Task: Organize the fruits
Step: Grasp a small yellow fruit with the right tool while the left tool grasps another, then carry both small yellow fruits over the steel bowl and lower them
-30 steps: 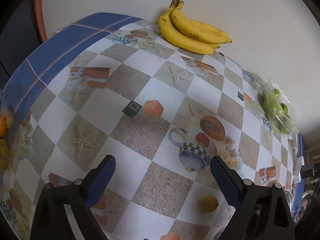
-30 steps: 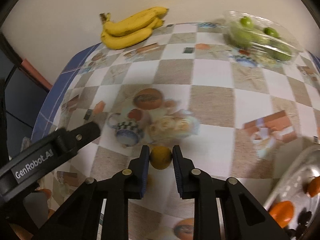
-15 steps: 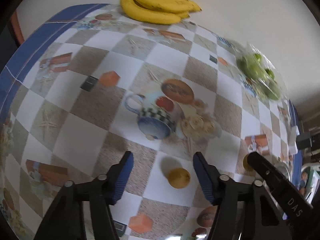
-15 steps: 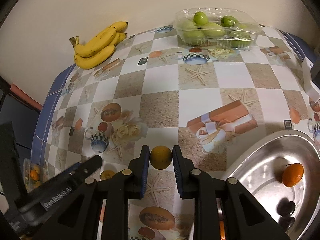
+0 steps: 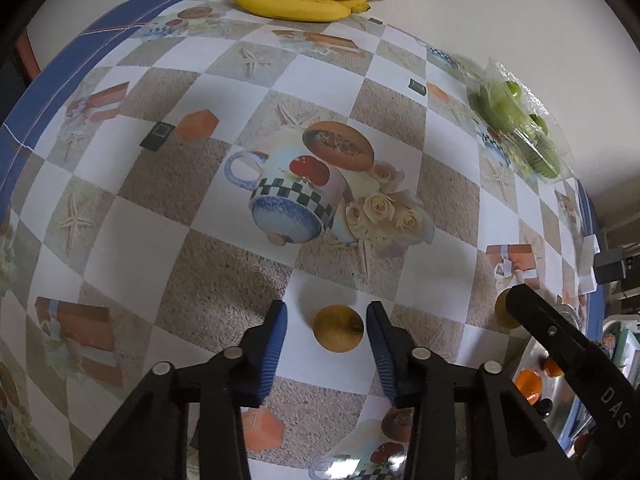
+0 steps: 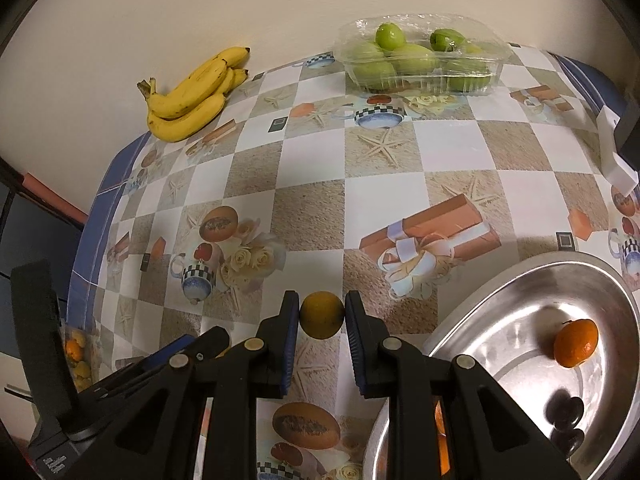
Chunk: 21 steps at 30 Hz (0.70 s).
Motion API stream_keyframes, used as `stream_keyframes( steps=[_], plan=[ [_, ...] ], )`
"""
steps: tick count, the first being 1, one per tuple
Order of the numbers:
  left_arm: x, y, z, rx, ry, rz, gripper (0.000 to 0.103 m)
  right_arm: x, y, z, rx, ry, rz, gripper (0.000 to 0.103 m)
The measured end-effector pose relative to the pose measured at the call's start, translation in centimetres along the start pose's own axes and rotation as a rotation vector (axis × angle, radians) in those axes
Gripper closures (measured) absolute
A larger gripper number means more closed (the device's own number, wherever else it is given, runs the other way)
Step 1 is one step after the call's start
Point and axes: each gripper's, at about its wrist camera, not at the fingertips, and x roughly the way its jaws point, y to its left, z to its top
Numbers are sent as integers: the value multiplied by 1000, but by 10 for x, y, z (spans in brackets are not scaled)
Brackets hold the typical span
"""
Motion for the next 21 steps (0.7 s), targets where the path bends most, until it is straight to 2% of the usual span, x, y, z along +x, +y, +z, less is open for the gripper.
stream_keyframes(
  steps=[4,7,21],
  plan=[
    [0,-2,0,0,0,-11,72,-2,0,0,1,-1,2,79],
    [-1,-3,1,2,-5,-9,74,-3,0,0,1,0,3,79],
    [-7,2,0,-22,-26,-21,74,-4,-1,-1,-1,9,-1,79]
  ],
)
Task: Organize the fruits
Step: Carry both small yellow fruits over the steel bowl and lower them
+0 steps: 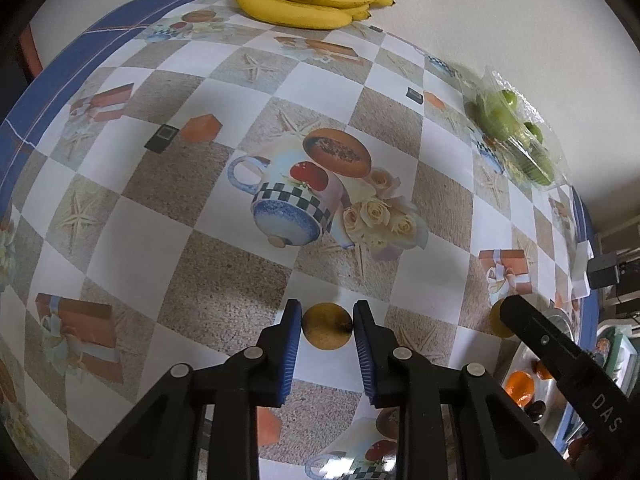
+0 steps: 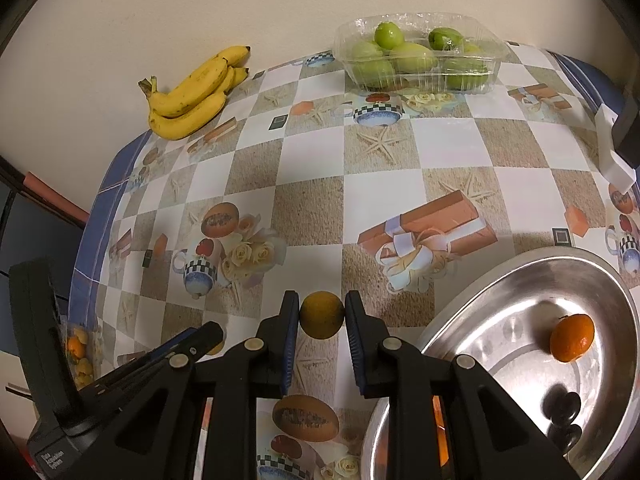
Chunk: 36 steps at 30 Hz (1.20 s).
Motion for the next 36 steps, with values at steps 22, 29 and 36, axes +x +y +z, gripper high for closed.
stream_keyframes(
  steps=[22,29,36],
  plan=[
    [-49,-51,-30,58,-108,-10,74,-44,-15,-32,20,-10,-27,79],
    [-64,-67,-47,75,-128,-45,74,-67,-31,-48,48,-33,-35,79],
    [-70,-88,-68,125,-126,-81,74,-86,-43,-64,56,-58,-69,79]
  ],
)
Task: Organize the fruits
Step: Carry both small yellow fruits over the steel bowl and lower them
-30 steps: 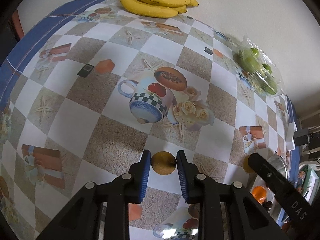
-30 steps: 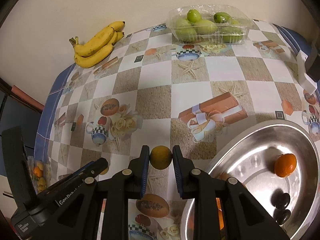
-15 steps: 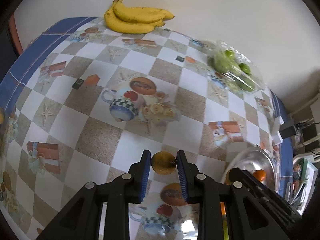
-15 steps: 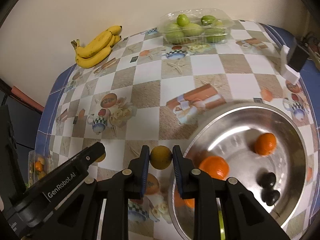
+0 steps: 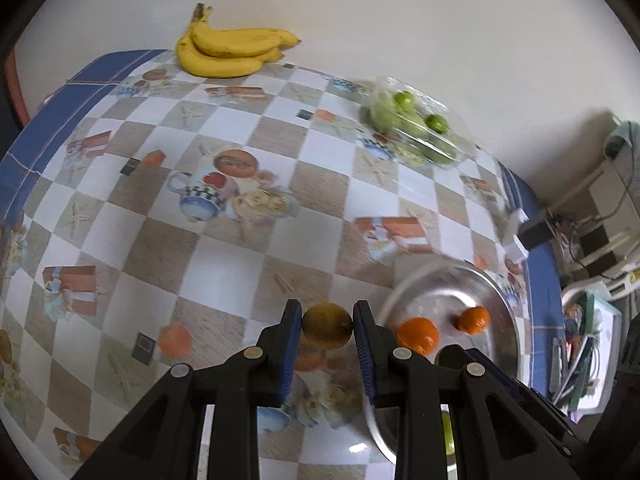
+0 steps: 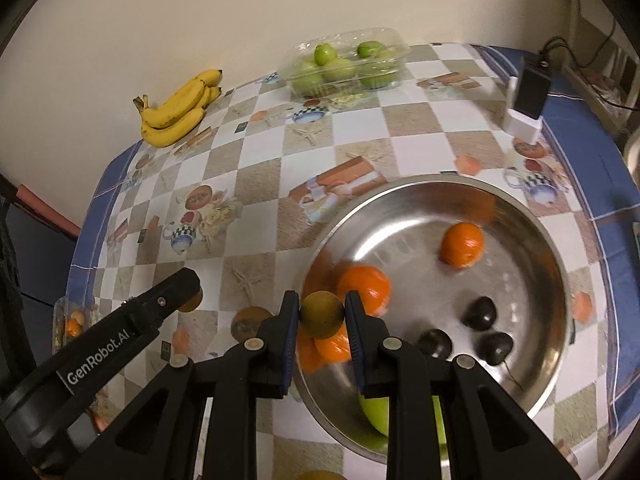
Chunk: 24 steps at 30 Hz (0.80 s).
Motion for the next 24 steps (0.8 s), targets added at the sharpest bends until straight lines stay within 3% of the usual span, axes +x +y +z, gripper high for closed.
stream_keyframes(
  steps=[16,24],
  plan=[
    [11,-56,-31,121,69,-76,74,-26,-70,-8,141,-39,-74,78],
    [24,-68,-41,147,137,-93,74,-18,-80,-10,160,-8,-81,78]
  ],
)
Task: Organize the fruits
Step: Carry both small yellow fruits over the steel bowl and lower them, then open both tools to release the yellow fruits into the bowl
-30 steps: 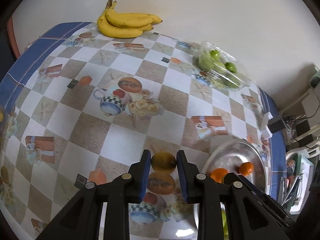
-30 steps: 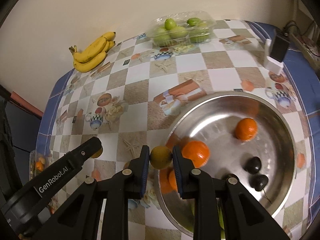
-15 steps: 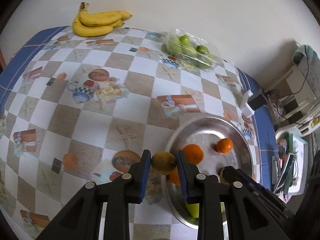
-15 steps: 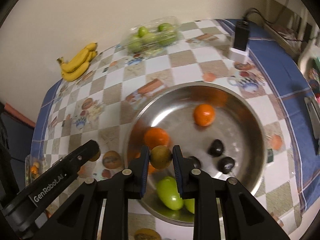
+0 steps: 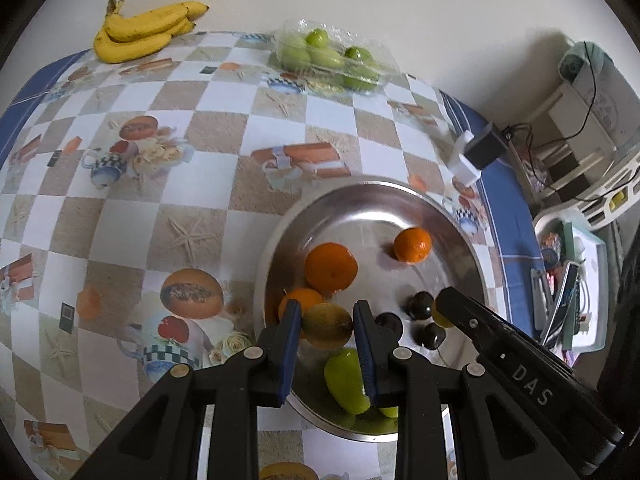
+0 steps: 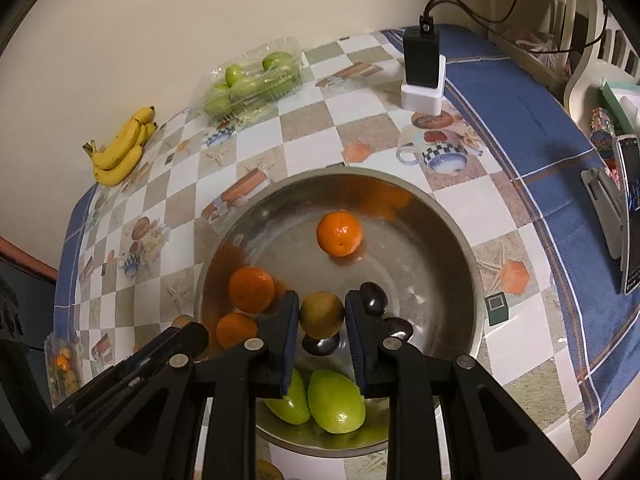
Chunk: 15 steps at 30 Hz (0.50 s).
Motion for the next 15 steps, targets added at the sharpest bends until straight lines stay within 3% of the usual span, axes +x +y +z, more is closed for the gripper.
stream_keyframes(
  steps=[15],
  plan=[
    [25,4,-10,-20,113,-10,74,27,-4,-5,11,86,-26,78]
  ],
)
